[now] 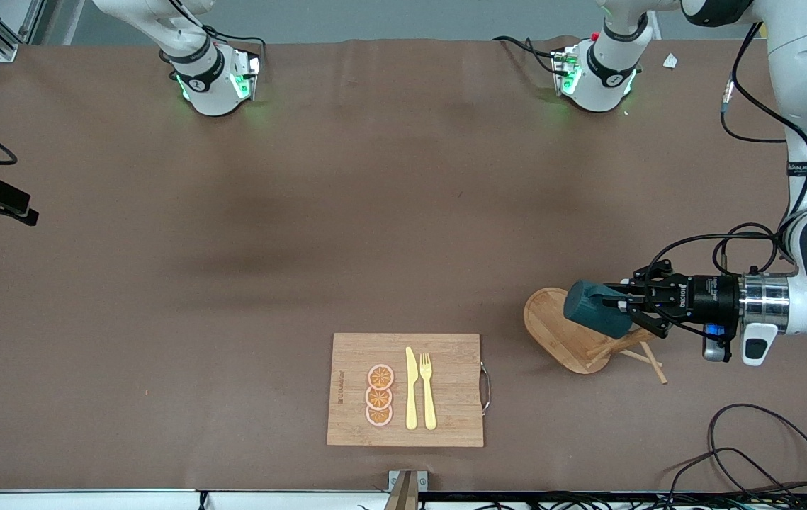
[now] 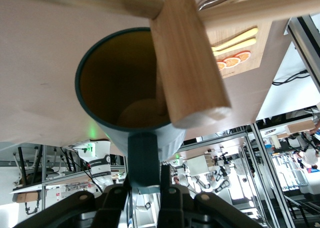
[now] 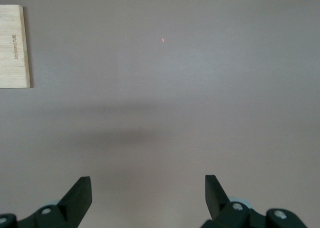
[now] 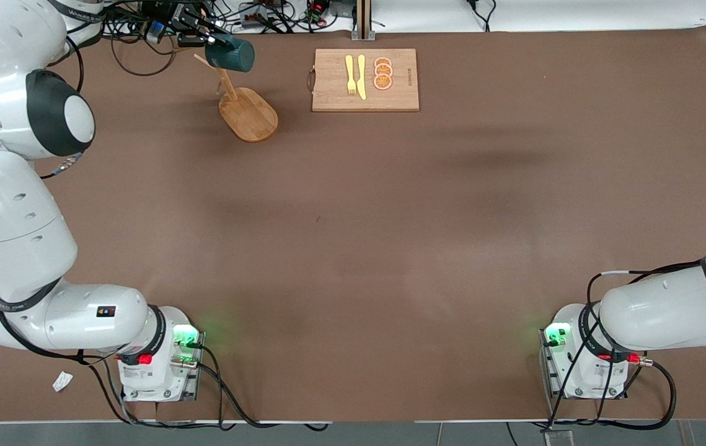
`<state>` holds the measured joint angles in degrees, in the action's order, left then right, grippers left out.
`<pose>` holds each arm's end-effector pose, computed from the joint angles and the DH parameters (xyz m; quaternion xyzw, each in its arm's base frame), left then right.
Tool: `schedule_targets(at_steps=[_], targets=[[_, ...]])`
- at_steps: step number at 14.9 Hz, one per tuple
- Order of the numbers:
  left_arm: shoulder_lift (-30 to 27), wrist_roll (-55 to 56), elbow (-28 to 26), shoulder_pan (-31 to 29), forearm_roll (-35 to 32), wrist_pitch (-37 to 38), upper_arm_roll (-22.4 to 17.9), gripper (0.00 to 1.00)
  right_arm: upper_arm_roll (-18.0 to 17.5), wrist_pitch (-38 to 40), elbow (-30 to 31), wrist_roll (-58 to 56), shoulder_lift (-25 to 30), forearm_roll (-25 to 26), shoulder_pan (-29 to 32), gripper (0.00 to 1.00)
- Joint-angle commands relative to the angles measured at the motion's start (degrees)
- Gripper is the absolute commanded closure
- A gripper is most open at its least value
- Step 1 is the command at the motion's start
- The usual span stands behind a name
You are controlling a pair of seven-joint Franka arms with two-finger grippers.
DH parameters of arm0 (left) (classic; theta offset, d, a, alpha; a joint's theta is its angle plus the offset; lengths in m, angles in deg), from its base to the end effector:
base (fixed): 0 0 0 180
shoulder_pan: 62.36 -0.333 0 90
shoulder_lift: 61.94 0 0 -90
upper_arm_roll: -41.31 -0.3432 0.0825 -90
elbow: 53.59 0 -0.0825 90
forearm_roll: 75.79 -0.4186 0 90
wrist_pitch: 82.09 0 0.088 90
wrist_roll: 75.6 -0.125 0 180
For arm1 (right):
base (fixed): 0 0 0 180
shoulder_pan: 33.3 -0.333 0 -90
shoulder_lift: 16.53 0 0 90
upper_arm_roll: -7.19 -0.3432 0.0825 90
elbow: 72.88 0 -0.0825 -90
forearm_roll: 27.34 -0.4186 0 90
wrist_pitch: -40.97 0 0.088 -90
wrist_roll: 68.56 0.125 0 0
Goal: Pass cup and hang on rack
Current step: 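Slide the mug's handle onto a rack peg with the left gripper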
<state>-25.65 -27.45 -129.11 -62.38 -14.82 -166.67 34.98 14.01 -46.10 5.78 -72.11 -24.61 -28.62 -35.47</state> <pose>0.7430 -0.0537 0.3883 0.7281 0.4527 -0.3593 0.3685 0.6302 -0.0424 0.6434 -1.0000 0.0084 -0.0036 0.0026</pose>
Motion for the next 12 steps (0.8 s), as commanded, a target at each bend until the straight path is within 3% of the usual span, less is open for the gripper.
schedule_targets(at_steps=[1,12], targets=[[0.9,-1.0,0.5,-0.7,2.1,0.7,0.3,1.00,-0.4,-0.4,0.6,0.9,0.8,-0.4,0.7,0.00],[2.6,-1.3,0.8,-0.7,2.7,0.0,0.3,0.97,-0.4,-0.1,0.6,1.0,0.8,-0.4,0.7,0.00]])
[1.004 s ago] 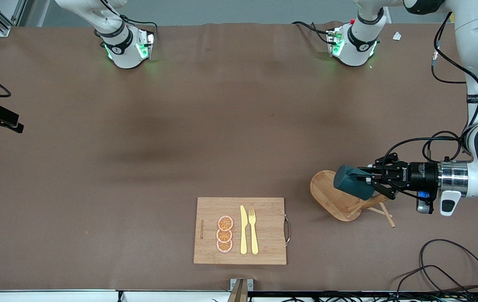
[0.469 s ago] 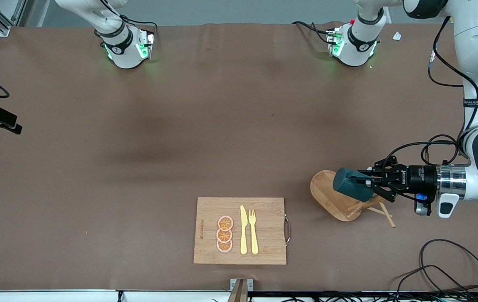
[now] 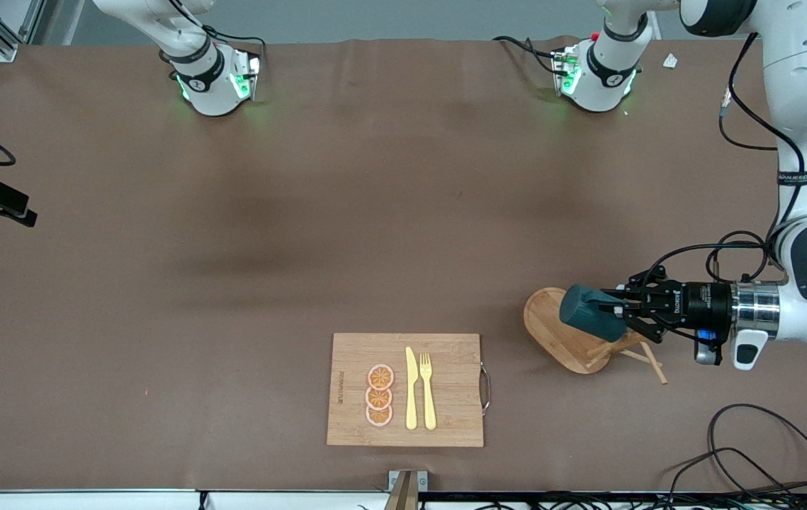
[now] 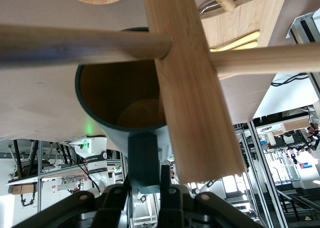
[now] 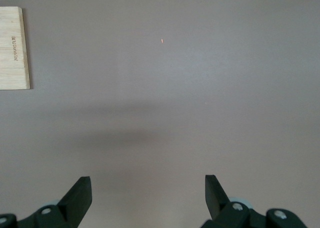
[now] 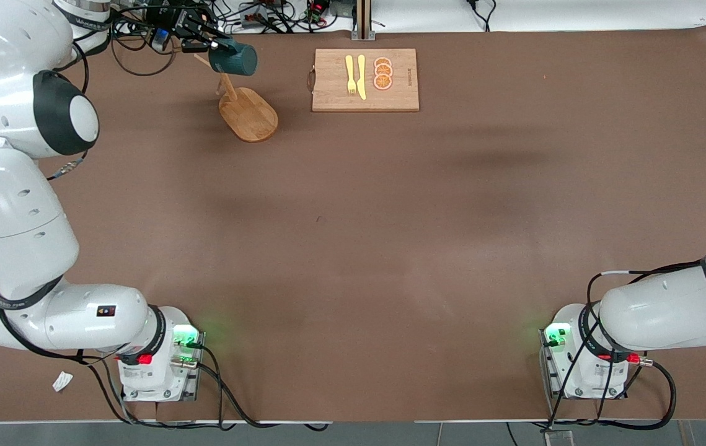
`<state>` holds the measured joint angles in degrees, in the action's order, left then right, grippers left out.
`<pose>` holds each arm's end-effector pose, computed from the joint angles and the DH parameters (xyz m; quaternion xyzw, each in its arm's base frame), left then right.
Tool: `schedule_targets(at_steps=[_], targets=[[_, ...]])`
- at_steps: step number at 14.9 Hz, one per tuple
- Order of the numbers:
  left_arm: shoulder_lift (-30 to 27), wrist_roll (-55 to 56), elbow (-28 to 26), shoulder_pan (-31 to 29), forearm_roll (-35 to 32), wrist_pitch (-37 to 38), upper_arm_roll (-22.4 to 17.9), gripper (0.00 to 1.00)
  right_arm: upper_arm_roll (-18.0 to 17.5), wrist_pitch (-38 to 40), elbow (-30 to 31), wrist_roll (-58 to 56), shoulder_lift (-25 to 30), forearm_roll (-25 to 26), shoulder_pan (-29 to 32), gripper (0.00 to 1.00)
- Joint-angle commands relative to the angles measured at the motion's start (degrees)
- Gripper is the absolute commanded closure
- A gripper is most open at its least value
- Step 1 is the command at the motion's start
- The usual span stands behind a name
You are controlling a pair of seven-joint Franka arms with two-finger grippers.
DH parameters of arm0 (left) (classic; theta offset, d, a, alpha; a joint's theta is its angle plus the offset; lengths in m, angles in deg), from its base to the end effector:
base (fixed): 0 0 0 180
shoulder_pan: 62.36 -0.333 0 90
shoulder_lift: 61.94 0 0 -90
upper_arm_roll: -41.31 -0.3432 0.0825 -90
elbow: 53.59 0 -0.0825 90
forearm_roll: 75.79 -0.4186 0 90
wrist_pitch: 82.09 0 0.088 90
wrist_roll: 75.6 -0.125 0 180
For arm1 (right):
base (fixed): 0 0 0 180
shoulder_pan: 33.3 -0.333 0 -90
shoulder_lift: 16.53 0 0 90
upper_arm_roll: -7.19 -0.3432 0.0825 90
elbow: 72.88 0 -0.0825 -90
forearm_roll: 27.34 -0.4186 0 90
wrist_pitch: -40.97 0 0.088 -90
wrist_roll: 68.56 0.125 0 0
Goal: Pass cup and hang on rack
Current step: 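Slide the mug's handle onto a rack peg with the left gripper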
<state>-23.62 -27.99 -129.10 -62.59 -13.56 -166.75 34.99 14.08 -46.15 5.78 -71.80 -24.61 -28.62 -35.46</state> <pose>0.7460 -0.0524 0.3643 0.7178 0.4563 -0.3713 0.3725 0.6302 -0.0432 0.6435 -0.9999 0.0118 -0.0040 0.0025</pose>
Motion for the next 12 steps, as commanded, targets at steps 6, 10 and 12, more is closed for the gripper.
schedule_targets(at_steps=[6,10,12], targets=[[0.9,-0.7,0.8,-0.5,2.2,-1.2,0.3,0.96,-0.5,0.0,0.6,0.8,0.7,-0.4,0.7,0.00],[1.0,-0.7,0.8,-0.6,2.2,-1.8,0.2,0.96,-0.5,0.0,0.6,0.7,0.8,-0.4,0.7,0.00],[1.0,-0.5,0.8,-0.7,2.5,-2.3,0.2,0.96,-0.5,0.0,0.6,0.8,0.7,-0.4,0.7,0.00]])
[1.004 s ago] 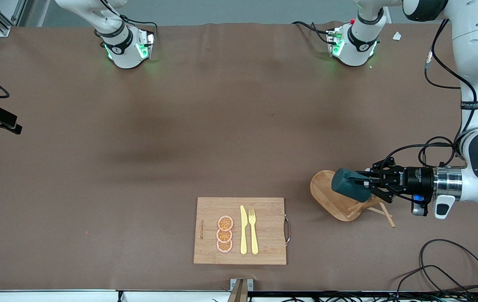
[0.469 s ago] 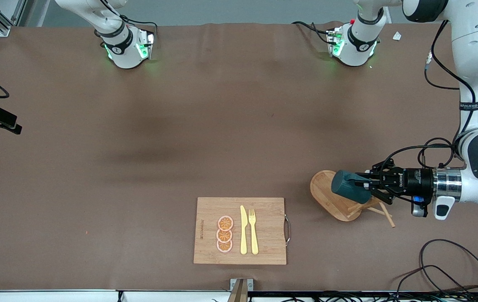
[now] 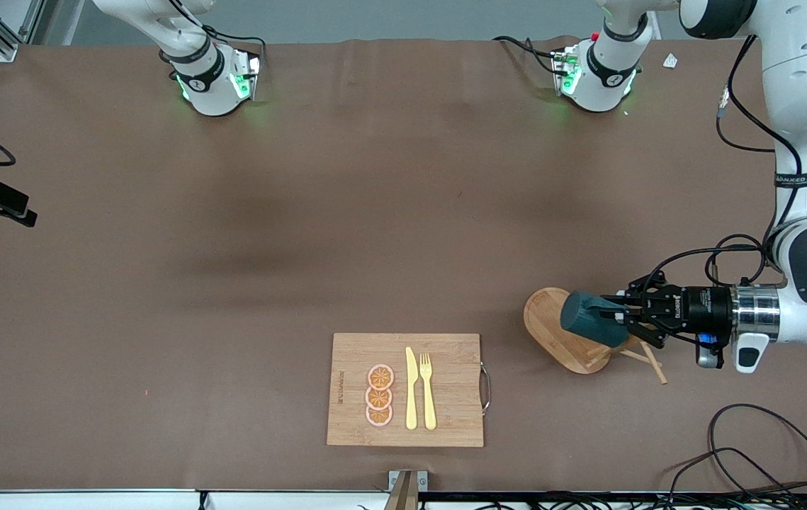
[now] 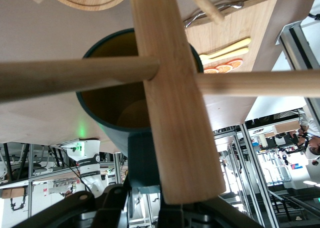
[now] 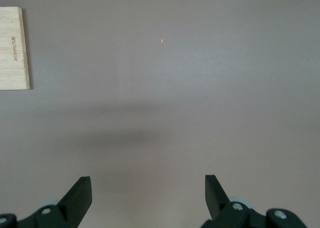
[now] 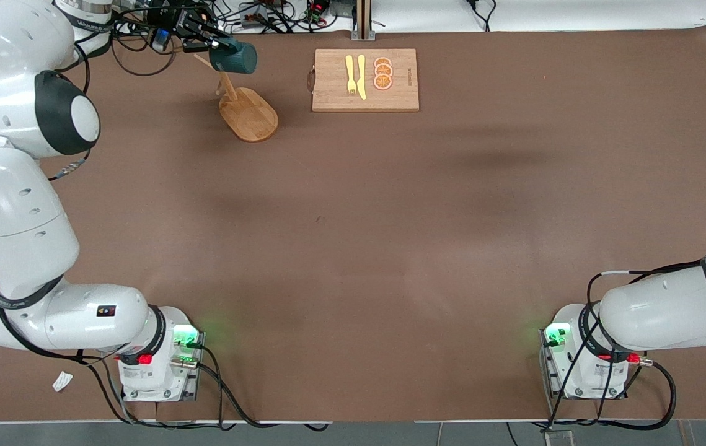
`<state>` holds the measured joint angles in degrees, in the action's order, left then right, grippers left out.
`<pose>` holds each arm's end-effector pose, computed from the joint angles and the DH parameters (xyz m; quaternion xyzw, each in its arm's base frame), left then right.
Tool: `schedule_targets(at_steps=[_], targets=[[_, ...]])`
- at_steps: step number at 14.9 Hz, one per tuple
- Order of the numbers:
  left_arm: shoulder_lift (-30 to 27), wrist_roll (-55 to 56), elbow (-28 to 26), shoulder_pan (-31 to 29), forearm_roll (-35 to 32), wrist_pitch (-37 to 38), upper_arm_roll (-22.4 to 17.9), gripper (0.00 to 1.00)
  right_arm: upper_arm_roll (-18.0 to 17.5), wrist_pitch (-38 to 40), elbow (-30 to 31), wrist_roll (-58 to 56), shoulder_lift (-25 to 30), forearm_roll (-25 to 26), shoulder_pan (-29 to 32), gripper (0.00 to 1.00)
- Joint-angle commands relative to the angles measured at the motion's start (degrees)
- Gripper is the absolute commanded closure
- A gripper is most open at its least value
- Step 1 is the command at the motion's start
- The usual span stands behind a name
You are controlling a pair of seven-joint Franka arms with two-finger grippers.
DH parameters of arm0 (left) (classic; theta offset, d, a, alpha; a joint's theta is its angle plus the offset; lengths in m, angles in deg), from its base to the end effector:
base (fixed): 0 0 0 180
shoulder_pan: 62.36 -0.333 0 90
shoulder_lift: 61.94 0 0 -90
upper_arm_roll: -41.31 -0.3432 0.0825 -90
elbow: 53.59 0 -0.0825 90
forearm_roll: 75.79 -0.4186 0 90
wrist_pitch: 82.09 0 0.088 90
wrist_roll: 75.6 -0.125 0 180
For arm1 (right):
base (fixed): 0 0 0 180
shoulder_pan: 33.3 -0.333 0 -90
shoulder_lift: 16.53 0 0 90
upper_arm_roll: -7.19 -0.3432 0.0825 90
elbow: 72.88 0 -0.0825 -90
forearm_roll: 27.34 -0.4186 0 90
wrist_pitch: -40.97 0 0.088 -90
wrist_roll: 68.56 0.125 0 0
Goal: Pass cup and hang on rack
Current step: 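Slide the mug's handle onto a rack peg with the left gripper, then open the left gripper to release the mug handle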
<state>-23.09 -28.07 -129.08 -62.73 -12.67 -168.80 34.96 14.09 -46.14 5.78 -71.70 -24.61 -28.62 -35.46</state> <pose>0.7519 -0.0483 0.3586 0.7115 0.4673 -0.3604 0.3815 0.6302 -0.0433 0.6435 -0.9999 0.0127 -0.0039 0.0025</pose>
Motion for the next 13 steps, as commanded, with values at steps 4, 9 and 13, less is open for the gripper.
schedule_targets(at_steps=[4,9,13], targets=[[0.8,-0.5,0.8,-1.0,2.4,-0.4,0.2,0.93,-0.5,0.0,0.6,0.7,0.8,-0.5,0.7,0.00],[1.0,-0.2,0.8,-1.0,2.4,-0.4,0.3,0.16,-0.6,0.2,0.5,0.7,0.8,-0.5,0.5,0.00],[0.4,-0.2,0.8,-1.0,2.4,-0.3,0.3,0.00,-0.6,-0.3,0.4,0.5,0.7,-0.1,0.5,0.00]])
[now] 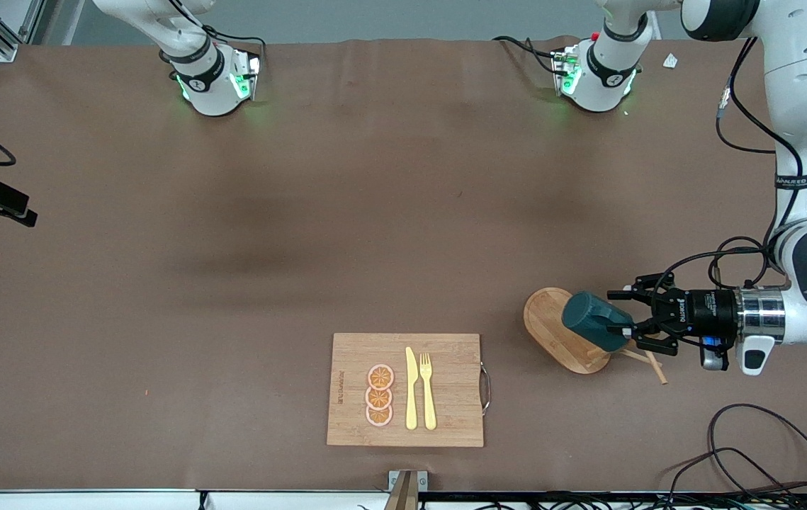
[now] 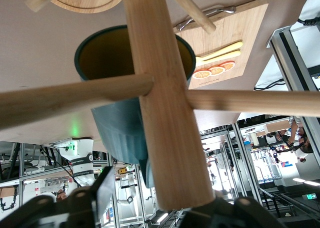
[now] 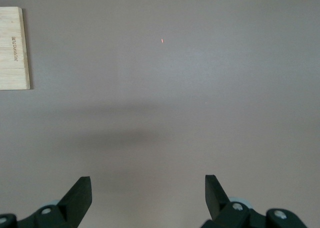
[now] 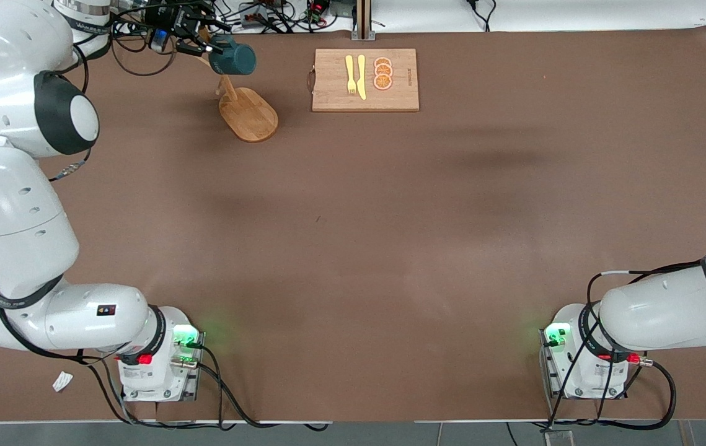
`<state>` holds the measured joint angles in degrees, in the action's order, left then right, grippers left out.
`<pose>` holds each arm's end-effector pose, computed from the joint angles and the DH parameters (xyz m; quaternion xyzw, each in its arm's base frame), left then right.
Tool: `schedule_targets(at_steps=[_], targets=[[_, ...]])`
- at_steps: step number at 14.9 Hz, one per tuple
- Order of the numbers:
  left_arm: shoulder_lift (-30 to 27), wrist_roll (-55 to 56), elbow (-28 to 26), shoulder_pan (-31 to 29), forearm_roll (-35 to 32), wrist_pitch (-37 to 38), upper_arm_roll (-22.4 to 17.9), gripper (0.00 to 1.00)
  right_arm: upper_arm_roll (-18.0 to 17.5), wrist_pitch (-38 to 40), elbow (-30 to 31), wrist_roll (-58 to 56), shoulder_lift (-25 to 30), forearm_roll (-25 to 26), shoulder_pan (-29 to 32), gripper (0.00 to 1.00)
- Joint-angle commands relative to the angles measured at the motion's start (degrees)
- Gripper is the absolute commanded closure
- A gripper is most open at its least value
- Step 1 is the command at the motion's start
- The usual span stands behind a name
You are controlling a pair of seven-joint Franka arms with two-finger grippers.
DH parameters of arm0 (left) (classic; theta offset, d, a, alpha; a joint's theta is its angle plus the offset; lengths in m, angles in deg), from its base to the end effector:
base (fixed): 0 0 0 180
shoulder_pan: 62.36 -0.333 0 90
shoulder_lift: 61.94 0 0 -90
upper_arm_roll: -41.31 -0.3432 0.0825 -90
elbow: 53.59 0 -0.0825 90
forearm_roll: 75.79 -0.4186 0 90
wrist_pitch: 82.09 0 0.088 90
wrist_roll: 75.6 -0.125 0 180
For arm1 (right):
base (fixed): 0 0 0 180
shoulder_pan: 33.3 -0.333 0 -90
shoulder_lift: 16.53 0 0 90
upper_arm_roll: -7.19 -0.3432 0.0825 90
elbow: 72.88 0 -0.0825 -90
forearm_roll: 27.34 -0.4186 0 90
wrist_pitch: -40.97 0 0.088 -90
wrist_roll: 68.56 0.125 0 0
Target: Pass cup and hang on rack
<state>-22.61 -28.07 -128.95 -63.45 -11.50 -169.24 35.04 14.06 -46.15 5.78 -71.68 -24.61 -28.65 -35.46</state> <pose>0.7551 -0.0402 0.3553 0.7023 0.4735 -0.3592 0.3918 0.6303 -0.0430 0.6435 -0.9999 0.0126 -0.0040 0.0027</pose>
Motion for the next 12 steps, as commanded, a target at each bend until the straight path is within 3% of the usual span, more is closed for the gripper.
schedule_targets(at_steps=[1,3,6,9,12], targets=[[-0.4,-0.2,0.7,-0.2,0.9,0.3,0.1,0.00,-0.5,-0.3,0.4,0.6,0.7,-0.1,0.5,0.00],[-2.0,-0.1,0.7,-0.1,0.0,0.5,0.0,0.00,-0.5,-0.4,0.3,0.4,0.6,0.0,0.5,0.00],[-6.0,-0.2,0.7,1.2,-7.6,0.6,0.9,0.00,-0.6,-1.0,0.0,0.4,0.6,0.2,0.2,0.00],[-9.2,-1.3,0.7,3.5,-19.3,0.6,1.9,0.00,-0.6,-1.2,0.0,0.4,0.6,0.0,0.7,0.00],[-12.6,-1.7,0.7,3.7,-31.0,0.5,5.5,0.00,-0.6,-1.5,0.0,0.4,0.5,-0.1,0.6,0.00]])
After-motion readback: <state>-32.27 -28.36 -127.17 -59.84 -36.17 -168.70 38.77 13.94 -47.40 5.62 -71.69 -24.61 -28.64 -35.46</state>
